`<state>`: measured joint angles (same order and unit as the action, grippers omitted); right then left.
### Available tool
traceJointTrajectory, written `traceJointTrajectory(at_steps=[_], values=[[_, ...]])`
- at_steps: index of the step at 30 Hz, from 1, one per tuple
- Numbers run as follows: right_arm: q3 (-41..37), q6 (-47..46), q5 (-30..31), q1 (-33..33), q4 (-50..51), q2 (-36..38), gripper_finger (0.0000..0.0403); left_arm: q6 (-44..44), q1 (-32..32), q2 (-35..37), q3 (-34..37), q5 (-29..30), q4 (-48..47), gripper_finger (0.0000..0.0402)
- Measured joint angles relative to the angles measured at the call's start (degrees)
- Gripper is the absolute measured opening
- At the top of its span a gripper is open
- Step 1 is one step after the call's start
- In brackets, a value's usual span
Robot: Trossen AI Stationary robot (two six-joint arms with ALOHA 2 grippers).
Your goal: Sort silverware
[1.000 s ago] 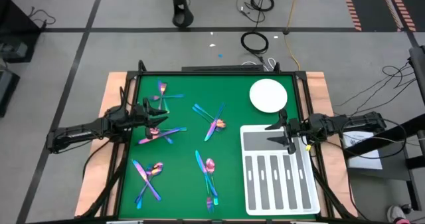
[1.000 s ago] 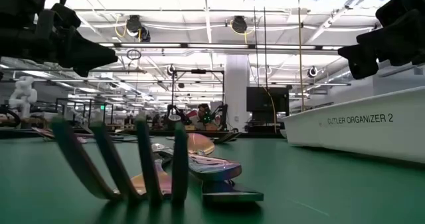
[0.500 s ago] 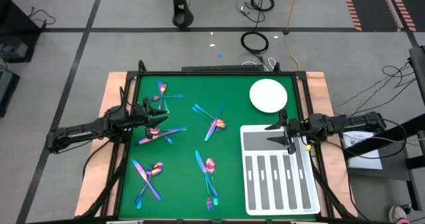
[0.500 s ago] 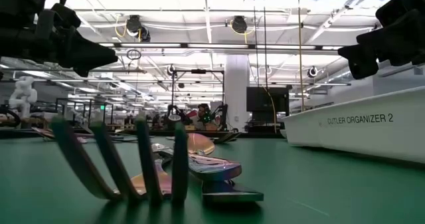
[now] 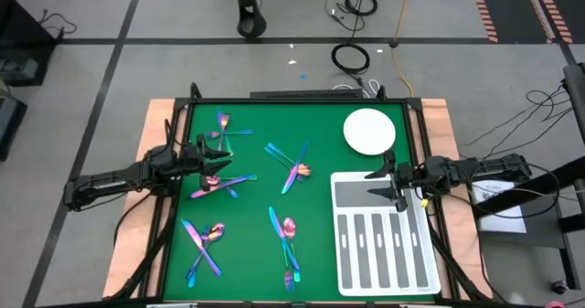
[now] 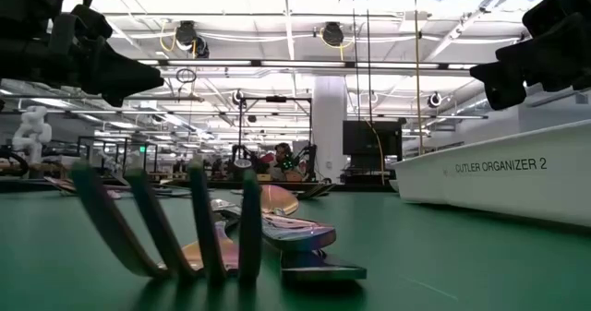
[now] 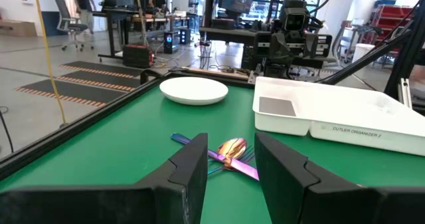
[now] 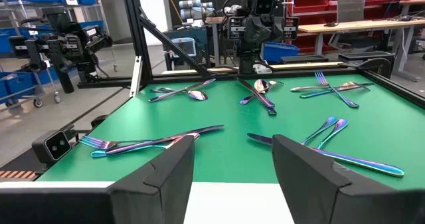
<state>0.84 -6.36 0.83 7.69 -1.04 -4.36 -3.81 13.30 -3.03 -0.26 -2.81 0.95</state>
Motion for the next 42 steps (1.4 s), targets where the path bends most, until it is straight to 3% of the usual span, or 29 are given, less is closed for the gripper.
traceJointTrajectory(at_steps=[42], values=[[-0.02, 0.58, 0.76, 0.0, -0.8, 0.0, 0.0192, 0.02, 0.0, -0.01, 0.0, 0.02, 0.02, 0.0125]])
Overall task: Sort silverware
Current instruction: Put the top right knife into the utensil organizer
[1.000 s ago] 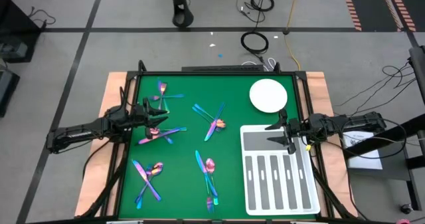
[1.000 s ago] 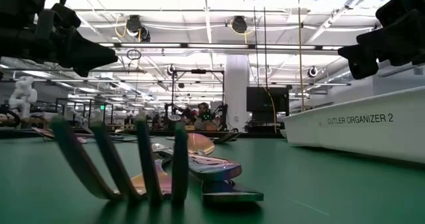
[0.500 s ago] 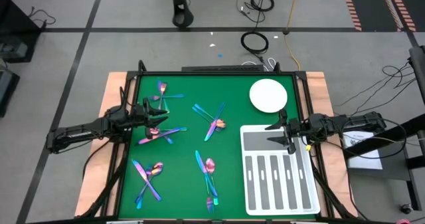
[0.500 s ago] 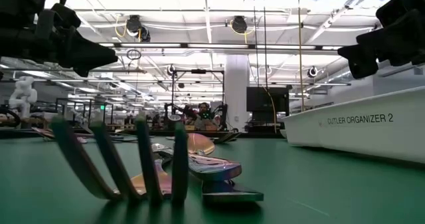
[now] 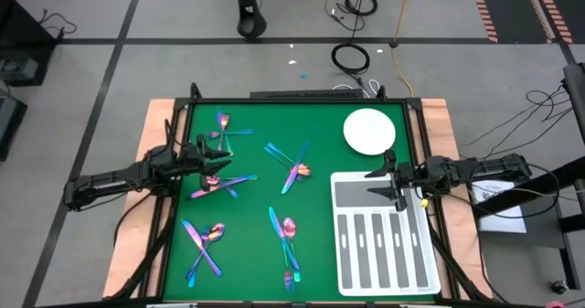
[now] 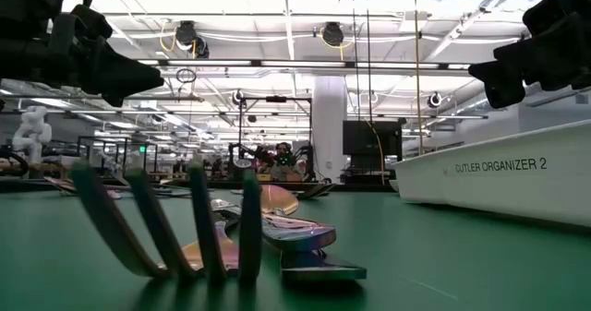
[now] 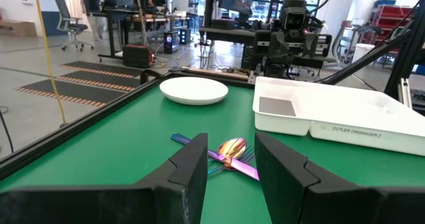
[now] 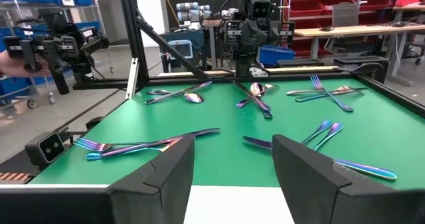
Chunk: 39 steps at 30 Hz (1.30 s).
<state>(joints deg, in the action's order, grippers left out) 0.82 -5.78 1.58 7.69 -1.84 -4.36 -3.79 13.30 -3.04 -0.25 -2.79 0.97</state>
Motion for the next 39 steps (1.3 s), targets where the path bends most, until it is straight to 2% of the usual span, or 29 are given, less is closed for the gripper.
traceJointTrajectory(at_steps=[7, 9, 13, 18, 22, 27, 30, 35, 39], values=[[0.0, -3.85, 0.3, -0.03, -3.01, -0.01, 0.0192, -0.46, 0.0, 0.0, -0.02, -0.04, -0.02, 0.0125], [0.0, -2.99, 1.46, -0.11, -6.05, 0.01, 0.0192, -4.94, -0.01, 0.0, -0.02, -0.67, 0.08, 0.0125], [0.0, -2.62, 1.6, -0.11, -12.0, 0.0, 0.0192, -20.47, -0.04, 0.01, 0.0, -1.92, 0.37, 0.0125], [0.0, -4.22, 2.39, -0.11, -14.13, -0.01, 0.0192, -25.94, -0.07, -0.01, 0.0, -1.88, 0.35, 0.0125], [0.0, -4.76, 7.24, -0.11, -14.86, -1.2, 0.0192, -29.82, -0.08, -0.01, -0.01, -2.04, 0.37, 0.0125], [3.42, -2.98, 9.27, -0.35, -15.05, -5.37, 0.0192, -26.79, -0.07, -0.87, -0.88, -4.15, 0.67, 0.0125], [7.49, -0.53, 9.64, -0.95, -14.95, -10.51, 0.0192, -22.99, -0.07, -3.86, -5.39, -4.71, -0.44, 0.0125], [19.09, 8.13, 10.72, -3.58, -10.07, -22.68, 0.0192, -15.26, -0.09, -13.9, -15.9, -4.25, -9.05, 0.0125], [30.05, 14.04, 10.76, -7.27, -3.43, -33.08, 0.0192, -8.31, -0.04, -23.02, -23.14, -1.96, -12.42, 0.0125]])
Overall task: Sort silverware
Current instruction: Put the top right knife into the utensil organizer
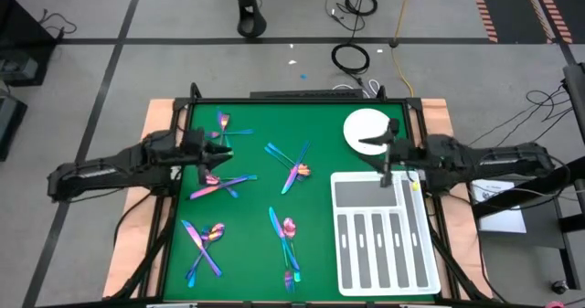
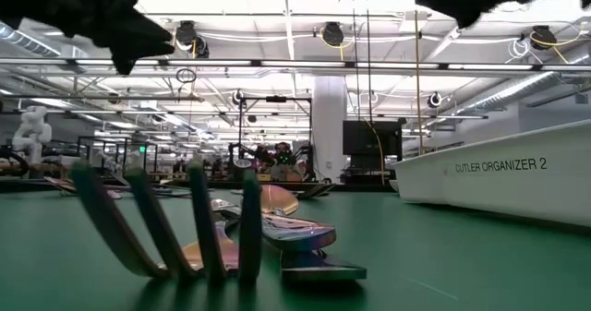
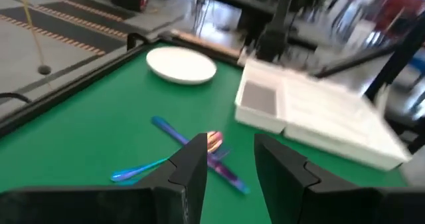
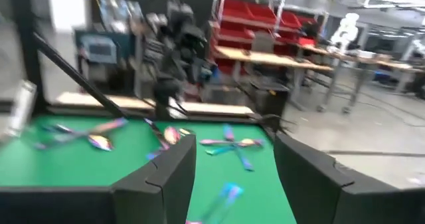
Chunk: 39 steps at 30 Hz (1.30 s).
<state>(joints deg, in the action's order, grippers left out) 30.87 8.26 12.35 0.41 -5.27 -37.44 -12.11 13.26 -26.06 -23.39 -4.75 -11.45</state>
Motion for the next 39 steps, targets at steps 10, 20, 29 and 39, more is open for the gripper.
traceJointTrajectory(at_steps=[10, 20, 29, 39], values=[[21.57, 7.76, -4.7, -10.26, 18.14, -23.24, 0.0192, 7.13, 0.0, -16.49, -10.68, 0.06, -1.66, 0.0125], [40.6, 21.29, -17.11, -18.16, 33.85, -45.34, 0.0192, 8.05, 0.0, -18.74, -14.98, 0.31, -7.98, 0.0125], [48.39, 35.22, -17.21, -18.4, 41.11, -57.66, 0.0192, 5.55, 0.0, -17.93, -13.39, 3.44, -11.27, 0.0125], [58.2, 43.82, -16.91, -17.89, 56.31, -70.13, 0.0192, 2.13, -0.16, -16.11, -5.42, 8.96, -0.62, 0.0125]])
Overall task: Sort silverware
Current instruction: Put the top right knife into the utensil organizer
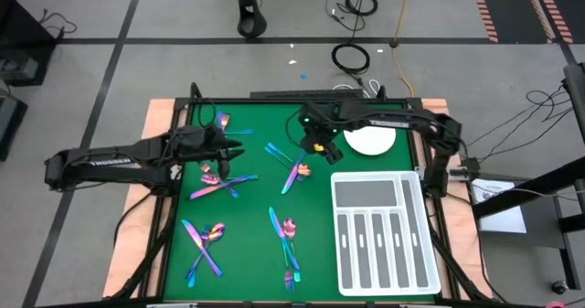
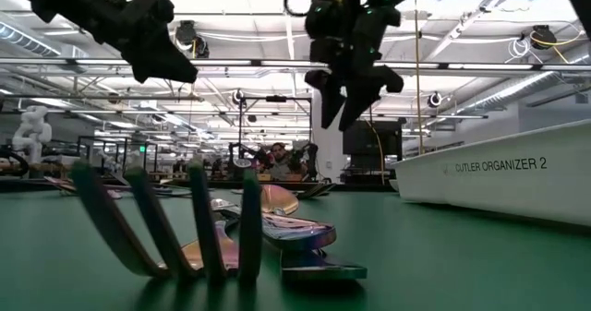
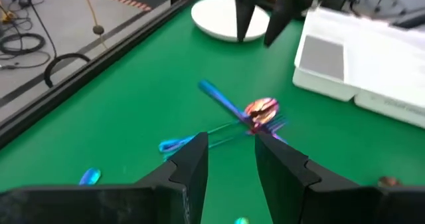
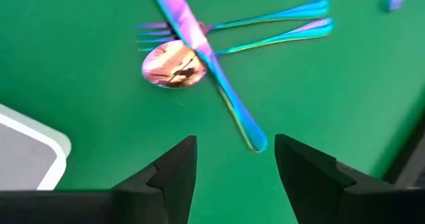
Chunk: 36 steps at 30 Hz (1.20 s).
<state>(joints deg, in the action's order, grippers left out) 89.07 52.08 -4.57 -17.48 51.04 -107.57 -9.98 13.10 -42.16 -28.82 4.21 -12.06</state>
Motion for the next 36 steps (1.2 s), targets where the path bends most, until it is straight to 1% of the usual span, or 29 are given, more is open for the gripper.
traceJointTrajectory(at_steps=[3, 7, 13, 18, 21, 25, 36], values=[[3.93, 1.78, -0.01, 0.6, 2.52, -3.89, 0.0192, -0.22, 0.01, 0.49, 0.85, -0.05, 1.16, 0.0125], [8.41, 4.79, -0.01, 1.53, 2.58, -8.18, 0.0192, -0.19, 0.01, 0.67, 1.2, -0.09, 0.95, 0.0125], [12.82, 10.87, 0.03, 2.28, 4.91, -14.33, 0.0192, 1.76, 0.01, 0.69, 1.2, 1.02, 1.45, 0.0125], [14.72, 12.76, 0.55, 2.78, 6.05, -18.56, 0.0192, 4.29, -0.01, 0.67, 1.2, 2.27, -0.04, 0.0125], [15.62, 13.41, 2.06, 3.13, 6.25, -19.67, 0.0192, 6.24, -0.01, 0.67, 1.2, 2.31, 0.05, 0.0125], [16.03, 13.7, 2.15, 3.2, 6.06, -20.48, 0.0188, 7.81, 0.0, 0.67, 1.2, 2.33, 0.8, 0.0125], [16.03, 13.51, 1.26, 3.07, 5.05, -22.79, 0.0149, 7.72, 0.01, 0.67, 1.2, 2.33, 0.94, 0.0125]])
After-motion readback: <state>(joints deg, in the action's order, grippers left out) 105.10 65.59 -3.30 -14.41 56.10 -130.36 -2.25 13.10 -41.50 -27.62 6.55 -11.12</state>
